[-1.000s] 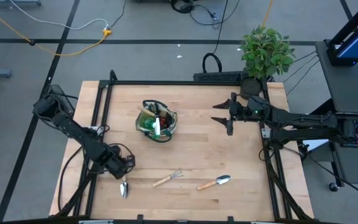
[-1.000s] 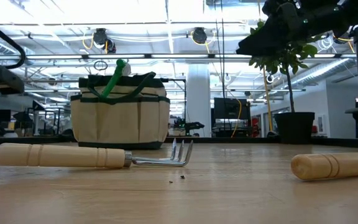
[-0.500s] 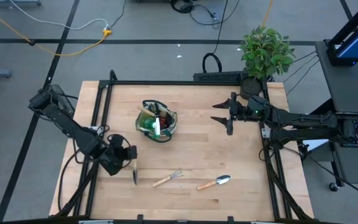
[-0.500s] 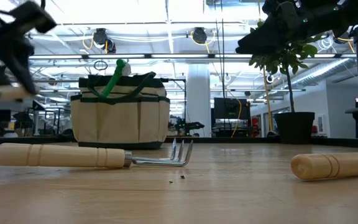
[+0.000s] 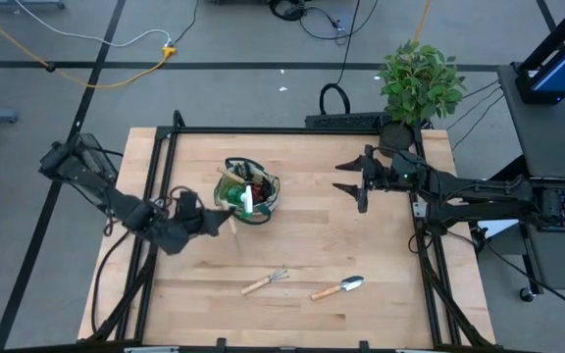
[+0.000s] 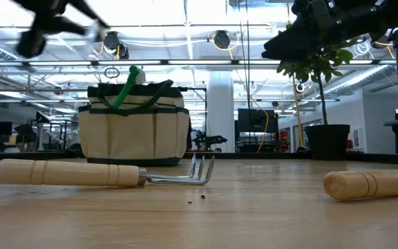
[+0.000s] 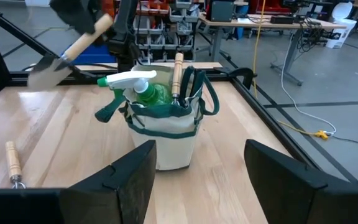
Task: Pick & Place Garden tools in Gardening bag
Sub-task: Put the left brown trowel into the gardening bag
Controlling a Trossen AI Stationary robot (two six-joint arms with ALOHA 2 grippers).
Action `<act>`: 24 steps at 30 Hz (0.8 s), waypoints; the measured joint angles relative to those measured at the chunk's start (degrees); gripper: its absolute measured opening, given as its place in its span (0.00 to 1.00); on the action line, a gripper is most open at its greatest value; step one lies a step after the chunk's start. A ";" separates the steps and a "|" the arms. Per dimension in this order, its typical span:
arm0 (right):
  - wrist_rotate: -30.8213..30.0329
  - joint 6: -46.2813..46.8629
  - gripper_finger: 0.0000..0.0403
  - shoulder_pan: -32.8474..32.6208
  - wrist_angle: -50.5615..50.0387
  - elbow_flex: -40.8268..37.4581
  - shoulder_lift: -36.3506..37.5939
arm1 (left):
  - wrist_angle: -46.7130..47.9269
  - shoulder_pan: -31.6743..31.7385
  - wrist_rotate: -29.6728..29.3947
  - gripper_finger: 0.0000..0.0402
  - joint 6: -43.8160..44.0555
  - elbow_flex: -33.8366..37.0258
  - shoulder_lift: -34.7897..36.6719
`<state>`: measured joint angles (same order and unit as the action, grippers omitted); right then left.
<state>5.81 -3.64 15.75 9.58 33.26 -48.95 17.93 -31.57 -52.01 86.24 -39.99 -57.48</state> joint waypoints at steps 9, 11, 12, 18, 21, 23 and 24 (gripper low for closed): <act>0.02 0.02 0.59 0.00 0.14 0.00 0.00 | -21.86 11.99 -0.30 0.17 -37.76 -0.24 0.00; 0.02 -0.02 0.59 0.00 0.14 0.00 0.02 | -25.45 14.52 -0.28 0.17 -44.97 -0.26 0.02; -0.01 -0.04 0.59 0.00 0.13 0.00 0.05 | -26.91 15.78 -0.20 0.17 -47.96 -0.26 0.00; -2.00 -0.04 0.59 0.00 0.09 0.00 1.73 | -30.25 23.95 2.30 0.17 -57.80 -0.28 0.00; -4.44 -0.07 0.59 0.00 0.05 0.02 3.68 | -30.20 27.90 5.97 0.17 -60.20 -0.28 -0.06; -5.10 -0.03 0.59 0.02 0.01 0.02 5.34 | -30.46 30.32 8.05 0.17 -61.34 -0.31 -0.71; -5.61 0.17 0.59 0.02 -0.19 0.02 6.27 | -30.20 31.37 9.13 0.17 -61.90 -0.33 -0.97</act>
<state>0.20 -3.47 15.77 9.39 33.28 -42.68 -12.26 -0.20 -42.88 24.34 -40.32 -58.45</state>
